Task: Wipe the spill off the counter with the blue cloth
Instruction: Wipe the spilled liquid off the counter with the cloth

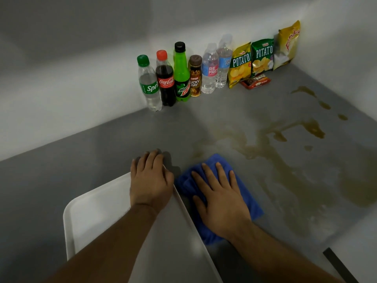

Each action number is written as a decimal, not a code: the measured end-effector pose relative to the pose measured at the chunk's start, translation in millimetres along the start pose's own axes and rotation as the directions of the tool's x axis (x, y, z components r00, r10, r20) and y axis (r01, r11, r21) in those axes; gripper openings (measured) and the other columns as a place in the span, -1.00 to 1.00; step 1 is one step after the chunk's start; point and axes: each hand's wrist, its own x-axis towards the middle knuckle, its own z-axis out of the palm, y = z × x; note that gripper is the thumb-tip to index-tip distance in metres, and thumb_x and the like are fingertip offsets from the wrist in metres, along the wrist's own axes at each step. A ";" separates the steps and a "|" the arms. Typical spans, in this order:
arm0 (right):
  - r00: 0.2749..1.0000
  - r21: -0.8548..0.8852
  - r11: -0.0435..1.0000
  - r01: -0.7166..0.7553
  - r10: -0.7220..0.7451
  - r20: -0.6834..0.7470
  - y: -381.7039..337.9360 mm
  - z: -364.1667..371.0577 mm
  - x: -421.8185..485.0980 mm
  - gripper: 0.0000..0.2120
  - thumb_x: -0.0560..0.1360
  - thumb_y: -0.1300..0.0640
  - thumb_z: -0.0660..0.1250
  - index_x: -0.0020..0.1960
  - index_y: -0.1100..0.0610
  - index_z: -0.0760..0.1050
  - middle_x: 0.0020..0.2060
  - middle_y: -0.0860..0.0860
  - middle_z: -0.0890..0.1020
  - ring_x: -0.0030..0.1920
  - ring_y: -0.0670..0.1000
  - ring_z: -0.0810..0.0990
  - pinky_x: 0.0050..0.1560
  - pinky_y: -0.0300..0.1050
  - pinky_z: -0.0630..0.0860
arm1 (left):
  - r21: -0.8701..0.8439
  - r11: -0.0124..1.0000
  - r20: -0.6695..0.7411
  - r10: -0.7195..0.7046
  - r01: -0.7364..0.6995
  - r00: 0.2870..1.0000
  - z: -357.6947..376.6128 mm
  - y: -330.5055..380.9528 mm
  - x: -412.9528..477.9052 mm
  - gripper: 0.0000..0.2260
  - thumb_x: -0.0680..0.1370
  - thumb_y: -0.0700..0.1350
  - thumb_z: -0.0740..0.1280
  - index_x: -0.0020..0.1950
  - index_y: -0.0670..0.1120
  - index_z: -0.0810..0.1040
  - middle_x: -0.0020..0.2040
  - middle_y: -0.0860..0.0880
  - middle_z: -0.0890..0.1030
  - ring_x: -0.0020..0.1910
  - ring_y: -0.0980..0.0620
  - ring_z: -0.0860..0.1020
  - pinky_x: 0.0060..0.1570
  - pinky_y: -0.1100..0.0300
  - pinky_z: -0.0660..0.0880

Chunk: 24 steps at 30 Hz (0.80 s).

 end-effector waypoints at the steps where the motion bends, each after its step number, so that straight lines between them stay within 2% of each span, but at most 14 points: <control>1: 0.999 0.005 0.999 0.037 -0.037 0.004 -2.5 -0.7 8.0 -0.39 0.67 -0.31 -0.11 0.67 -0.14 0.10 0.69 -0.05 0.02 0.67 0.16 -0.20 0.61 0.29 -0.21 | -0.015 1.000 -0.006 -0.004 0.003 1.000 -0.6 0.1 -0.2 -0.47 0.56 0.08 0.03 0.46 -0.06 0.43 0.52 -0.06 0.44 0.53 -0.11 0.31 0.61 -0.12 0.05; 4: 0.996 0.005 0.996 0.089 -0.089 0.017 -0.2 -9.5 45.1 -0.37 0.65 -0.33 -0.10 0.67 -0.18 0.03 0.69 -0.12 -0.03 0.66 0.10 -0.24 0.60 0.20 -0.32 | -0.043 0.999 -0.007 -0.013 0.013 1.000 -2.5 0.4 -0.2 -0.45 0.56 0.09 0.03 0.47 -0.09 0.43 0.51 -0.08 0.45 0.53 -0.12 0.33 0.60 -0.10 0.08; 7: 1.000 0.000 1.000 0.002 -0.002 0.010 9.6 -18.1 69.0 -0.36 0.65 -0.33 -0.08 0.68 -0.15 0.01 0.69 -0.12 -0.03 0.67 0.06 -0.21 0.62 0.16 -0.26 | -0.045 0.999 0.012 -0.018 0.019 1.000 -2.6 0.7 -0.2 -0.45 0.56 0.10 0.02 0.49 -0.05 0.41 0.53 -0.06 0.42 0.55 -0.10 0.30 0.60 -0.08 0.08; 11: 0.994 0.021 0.995 -0.100 0.101 -0.050 10.3 -12.4 48.6 -0.38 0.68 -0.27 -0.09 0.69 -0.09 0.03 0.69 -0.05 0.00 0.67 0.09 -0.17 0.64 0.19 -0.18 | -0.033 0.999 0.039 -0.027 0.028 0.999 -1.4 -0.9 1.2 -0.47 0.57 0.10 0.03 0.51 -0.03 0.38 0.56 -0.03 0.38 0.57 -0.09 0.26 0.58 -0.08 0.09; 15: 0.998 -0.009 0.999 -0.038 0.038 -0.044 -4.3 -2.3 24.9 -0.38 0.68 -0.26 -0.09 0.67 -0.07 0.11 0.68 -0.01 0.08 0.67 0.17 -0.08 0.62 0.25 -0.12 | -0.024 1.000 0.024 -0.016 0.017 1.000 -0.6 0.1 1.6 -0.49 0.58 0.08 0.05 0.47 -0.06 0.42 0.53 -0.06 0.42 0.54 -0.14 0.31 0.53 -0.12 0.20; 20: 0.989 0.022 0.989 0.148 -0.148 0.002 -7.1 -8.0 72.2 -0.40 0.65 -0.24 -0.05 0.67 -0.15 0.06 0.68 -0.11 0.02 0.67 0.10 -0.17 0.63 0.22 -0.20 | -0.024 1.000 0.017 -0.005 0.005 1.000 -1.3 0.4 2.0 -0.51 0.59 0.07 0.06 0.46 -0.07 0.44 0.51 -0.06 0.44 0.52 -0.15 0.33 0.52 -0.12 0.24; 22: 0.992 0.018 0.992 0.127 -0.127 -0.004 0.3 -14.1 94.6 -0.40 0.67 -0.23 0.00 0.67 -0.14 0.06 0.68 -0.12 0.04 0.67 0.07 -0.14 0.63 0.20 -0.18 | -0.034 0.999 0.016 -0.010 0.011 1.000 -1.5 0.6 1.7 -0.51 0.60 0.06 0.07 0.48 -0.07 0.42 0.52 -0.07 0.43 0.53 -0.15 0.32 0.54 -0.12 0.23; 24: 0.999 0.016 1.000 0.027 -0.026 -0.021 5.7 -17.0 106.3 -0.41 0.69 -0.23 -0.01 0.68 -0.11 0.04 0.69 -0.09 0.02 0.67 0.06 -0.15 0.63 0.17 -0.20 | -0.026 0.999 0.027 -0.018 0.019 0.999 -1.1 0.7 1.8 -0.50 0.60 0.05 0.08 0.50 -0.07 0.41 0.54 -0.06 0.42 0.55 -0.14 0.30 0.55 -0.12 0.21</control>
